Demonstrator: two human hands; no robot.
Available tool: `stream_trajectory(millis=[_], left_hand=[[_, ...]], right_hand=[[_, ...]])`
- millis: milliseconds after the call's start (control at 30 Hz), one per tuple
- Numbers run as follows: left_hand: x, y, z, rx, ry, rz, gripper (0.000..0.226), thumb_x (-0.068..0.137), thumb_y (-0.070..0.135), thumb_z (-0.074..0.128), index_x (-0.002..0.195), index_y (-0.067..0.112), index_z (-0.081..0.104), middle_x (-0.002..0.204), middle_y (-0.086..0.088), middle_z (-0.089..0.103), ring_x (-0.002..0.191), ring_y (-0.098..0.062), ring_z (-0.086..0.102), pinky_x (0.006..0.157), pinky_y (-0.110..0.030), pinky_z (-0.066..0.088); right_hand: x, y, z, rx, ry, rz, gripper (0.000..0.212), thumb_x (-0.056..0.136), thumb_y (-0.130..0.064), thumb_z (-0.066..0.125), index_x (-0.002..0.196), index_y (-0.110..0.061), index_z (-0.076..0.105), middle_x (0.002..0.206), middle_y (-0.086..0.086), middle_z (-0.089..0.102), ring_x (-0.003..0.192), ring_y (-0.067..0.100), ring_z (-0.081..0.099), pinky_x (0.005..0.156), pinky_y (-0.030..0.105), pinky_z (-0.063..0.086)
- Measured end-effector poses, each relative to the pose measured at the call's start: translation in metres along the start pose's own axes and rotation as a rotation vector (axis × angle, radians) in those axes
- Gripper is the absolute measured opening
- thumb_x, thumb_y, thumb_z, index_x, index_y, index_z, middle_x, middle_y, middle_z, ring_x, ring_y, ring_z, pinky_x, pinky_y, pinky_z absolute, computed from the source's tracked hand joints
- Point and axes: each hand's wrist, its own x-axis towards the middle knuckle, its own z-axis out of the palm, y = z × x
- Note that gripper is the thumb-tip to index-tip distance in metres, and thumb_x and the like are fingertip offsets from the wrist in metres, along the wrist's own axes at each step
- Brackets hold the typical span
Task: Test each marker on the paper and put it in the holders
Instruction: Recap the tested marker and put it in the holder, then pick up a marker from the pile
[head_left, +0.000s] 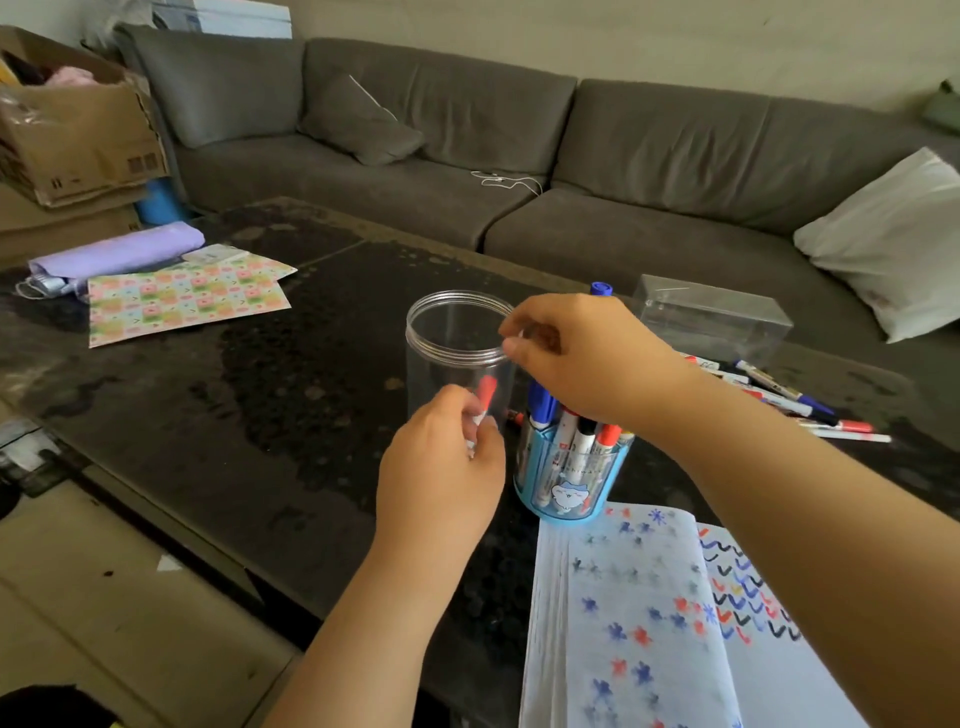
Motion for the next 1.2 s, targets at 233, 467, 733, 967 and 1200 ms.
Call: stream_trajectory(millis=[233,467,733,967,1200], left_hand=[[-0.015,0.022,0.024,-0.021,-0.126,0.223,0.007,0.086,0.025,0.057,0.092,0.023,0.06,0.072,0.014,0.055,0.068,-0.002,0.056,0.062,-0.018,0.046],[-0.032,0.055,0.073,-0.073,-0.293,0.333,0.009,0.088,0.021,0.058,0.096,0.021,0.061,0.08,0.012,0.058,0.071,-0.006,0.054,0.066,-0.023,0.044],[-0.043,0.075,0.129,-0.107,-0.455,0.22,0.013,0.09,0.022,0.055,0.102,0.025,0.059,0.077,0.019,0.053,0.071,0.003,0.054,0.062,-0.01,0.043],[-0.036,0.077,0.144,-0.175,-0.453,0.072,0.011,0.091,0.025,0.054,0.099,0.031,0.058,0.08,0.019,0.055,0.074,0.004,0.055,0.057,-0.006,0.04],[-0.035,0.07,0.151,-0.152,-0.454,0.076,0.011,0.092,0.027,0.052,0.101,0.033,0.055,0.08,0.02,0.054,0.084,0.011,0.051,0.064,0.002,0.038]], right_hand=[[-0.086,0.057,-0.012,0.193,0.156,0.284,0.006,0.092,-0.023,0.057,0.091,-0.029,0.055,0.079,-0.016,0.06,0.075,0.002,0.058,0.065,0.005,0.042],[-0.146,0.133,-0.006,0.234,0.12,0.638,0.009,0.094,-0.025,0.055,0.101,-0.03,0.055,0.088,-0.014,0.059,0.078,0.001,0.057,0.059,0.009,0.039],[-0.163,0.194,0.003,0.18,0.088,0.764,0.022,0.095,-0.02,0.053,0.117,-0.021,0.058,0.107,-0.003,0.062,0.088,0.009,0.057,0.073,0.017,0.042],[-0.116,0.25,0.017,-0.09,0.058,0.68,0.051,0.094,-0.022,0.055,0.141,-0.015,0.039,0.143,0.008,0.042,0.129,0.027,0.042,0.105,0.035,0.036],[-0.059,0.287,0.037,-0.275,0.035,0.628,0.051,0.098,-0.025,0.044,0.147,-0.019,0.03,0.153,0.007,0.027,0.14,0.032,0.019,0.112,0.048,0.021]])
